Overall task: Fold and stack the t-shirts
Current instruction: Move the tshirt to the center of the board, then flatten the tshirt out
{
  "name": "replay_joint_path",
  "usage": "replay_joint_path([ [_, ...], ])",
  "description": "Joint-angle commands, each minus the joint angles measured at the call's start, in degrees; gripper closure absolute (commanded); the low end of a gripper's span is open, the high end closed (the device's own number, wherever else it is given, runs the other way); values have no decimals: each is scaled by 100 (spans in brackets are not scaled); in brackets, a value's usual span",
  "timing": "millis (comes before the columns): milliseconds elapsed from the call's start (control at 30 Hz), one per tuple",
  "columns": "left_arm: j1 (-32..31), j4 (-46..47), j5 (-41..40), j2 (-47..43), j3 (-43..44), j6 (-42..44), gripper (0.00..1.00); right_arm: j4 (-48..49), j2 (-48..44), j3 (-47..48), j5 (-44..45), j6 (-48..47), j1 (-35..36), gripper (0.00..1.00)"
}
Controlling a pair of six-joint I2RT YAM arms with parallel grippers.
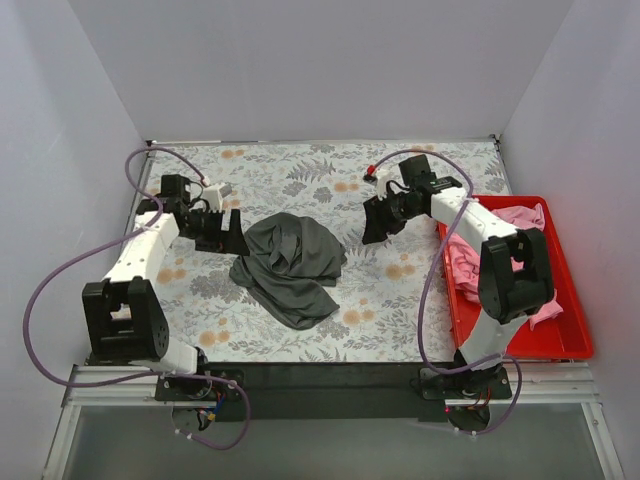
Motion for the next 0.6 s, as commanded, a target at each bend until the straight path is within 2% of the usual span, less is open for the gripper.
replay_joint_path([
  [0, -222, 276, -892, 300, -223, 162, 21, 16, 326, 99, 12, -11, 182, 40],
  [133, -372, 224, -710, 451, -179, 196, 27, 183, 758, 136, -286, 209, 341, 44],
  [267, -933, 154, -586, 434, -48, 223, 34, 394, 1030, 39, -603, 446, 542, 43],
  [400, -1347, 285, -507, 503, 146, 13, 34, 588, 1154, 12, -848, 569, 701, 41],
  [567, -1874, 583, -568, 978, 453, -269, 25, 597, 1329, 21, -1305, 596, 736, 41],
])
